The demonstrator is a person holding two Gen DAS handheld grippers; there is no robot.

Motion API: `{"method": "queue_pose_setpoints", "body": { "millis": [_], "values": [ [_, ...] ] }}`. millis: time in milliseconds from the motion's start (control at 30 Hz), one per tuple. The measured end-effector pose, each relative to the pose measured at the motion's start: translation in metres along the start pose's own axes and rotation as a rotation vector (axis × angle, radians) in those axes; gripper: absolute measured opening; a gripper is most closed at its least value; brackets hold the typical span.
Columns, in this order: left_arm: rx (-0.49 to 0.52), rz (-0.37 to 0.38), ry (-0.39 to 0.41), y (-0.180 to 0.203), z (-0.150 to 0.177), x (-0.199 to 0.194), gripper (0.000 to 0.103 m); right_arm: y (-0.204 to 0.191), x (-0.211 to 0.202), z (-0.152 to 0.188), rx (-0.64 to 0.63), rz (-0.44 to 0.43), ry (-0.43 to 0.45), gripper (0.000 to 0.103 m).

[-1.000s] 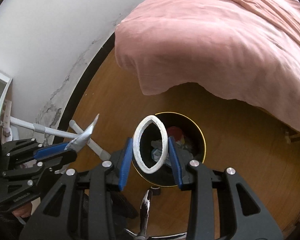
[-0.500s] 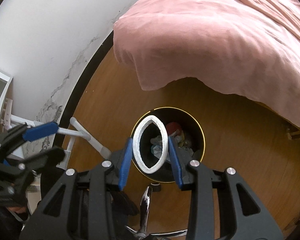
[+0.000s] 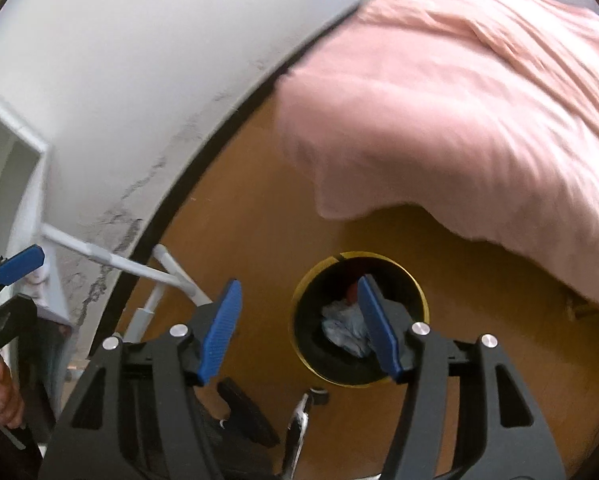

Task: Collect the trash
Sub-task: 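Move both tools back over the desk, then grasp the printed snack bag with the right gripper while the left gripper grasps the puffed snack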

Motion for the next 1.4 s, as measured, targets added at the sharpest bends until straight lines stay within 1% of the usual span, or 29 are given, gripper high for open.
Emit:
{"method": "queue_pose_setpoints", "body": {
  "millis": [67,167,200,267,333,367,400,433,467,567,667,700,767,833,900,967,1067,1100,1167,1233,1267,1300,1333,1400],
  "values": [
    [-0.029,-0.052,0.041,-0.021,0.007,-0.032,0.084,-0.035,-0.009,-0.007,-0.065,-0.029,0.027,0.061],
    [-0.109,-0.141,0.111,-0.059,0.021,-0.086,0.086,-0.103,-0.018,-0.012,-0.187,-0.092,0.055,0.061],
    [-0.147,-0.185,0.135,-0.077,0.033,-0.110,0.086,-0.131,-0.018,-0.012,-0.234,-0.123,0.057,0.061],
    [-0.193,-0.246,0.159,-0.101,0.050,-0.139,0.086,-0.185,-0.018,-0.012,-0.324,-0.182,0.051,0.061],
    [-0.248,-0.334,0.179,-0.133,0.077,-0.176,0.086,-0.244,-0.015,-0.006,-0.422,-0.242,0.036,0.061],
    [-0.273,-0.376,0.181,-0.146,0.090,-0.190,0.086,-0.282,-0.013,0.001,-0.482,-0.281,0.022,0.061],
    [-0.317,-0.436,0.181,-0.167,0.111,-0.212,0.087,-0.309,-0.011,0.006,-0.522,-0.311,0.009,0.061],
    [-0.345,-0.468,0.180,-0.179,0.124,-0.224,0.087,-0.336,-0.008,0.013,-0.563,-0.340,-0.005,0.061],
    [-0.389,-0.522,0.177,-0.198,0.145,-0.242,0.087,-0.366,-0.005,0.023,-0.613,-0.372,-0.023,0.061],
    [-0.485,-0.625,0.168,-0.233,0.192,-0.282,0.087,-0.453,0.007,0.061,-0.749,-0.450,-0.093,0.061],
    [-0.589,-0.720,0.150,-0.263,0.245,-0.321,0.087,-0.522,0.011,0.102,-0.853,-0.511,-0.158,0.061],
    [-0.634,-0.752,0.140,-0.274,0.266,-0.334,0.087,-0.540,0.012,0.112,-0.876,-0.525,-0.175,0.061],
    [-0.685,-0.781,0.138,-0.284,0.293,-0.352,0.087,-0.576,0.016,0.132,-0.913,-0.546,-0.217,0.061],
    [-0.743,-0.794,0.138,-0.294,0.319,-0.366,0.087,-0.600,0.014,0.150,-0.926,-0.559,-0.242,0.061],
    [-0.779,-0.807,0.137,-0.301,0.343,-0.377,0.087,-0.623,0.017,0.162,-0.923,-0.578,-0.275,0.060],
    [-0.797,-0.813,0.131,-0.306,0.351,-0.379,0.087,-0.640,0.023,0.169,-0.907,-0.576,-0.301,0.059],
    [-0.811,-0.810,0.139,-0.306,0.365,-0.382,0.087,-0.659,0.035,0.177,-0.890,-0.565,-0.339,0.053],
    [-0.812,-0.811,0.141,-0.307,0.365,-0.385,0.087,-0.663,0.039,0.179,-0.876,-0.560,-0.353,0.047],
    [-0.805,-0.802,0.150,-0.303,0.367,-0.387,0.087,-0.668,0.043,0.179,-0.859,-0.567,-0.366,0.045],
    [-0.797,-0.797,0.151,-0.307,0.368,-0.387,0.087,-0.670,0.046,0.178,-0.848,-0.560,-0.357,0.034],
    [-0.793,-0.796,0.152,-0.310,0.368,-0.386,0.087,-0.670,0.048,0.177,-0.838,-0.555,-0.358,0.032],
    [-0.788,-0.793,0.152,-0.313,0.366,-0.385,0.087,-0.671,0.051,0.175,-0.829,-0.552,-0.358,0.025],
    [-0.787,-0.792,0.152,-0.317,0.365,-0.383,0.087,-0.672,0.053,0.174,-0.820,-0.552,-0.361,0.013],
    [-0.784,-0.788,0.158,-0.321,0.360,-0.383,0.087,-0.669,0.052,0.172,-0.805,-0.551,-0.356,0.007]
  ]
}}
Point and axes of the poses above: each gripper's, at about its wrist camera, not at the fingertips, and x roughly the way its jaws point, y to its right, z to its underside, the point moved 2 cm from there along x, roughly the way its jaws point
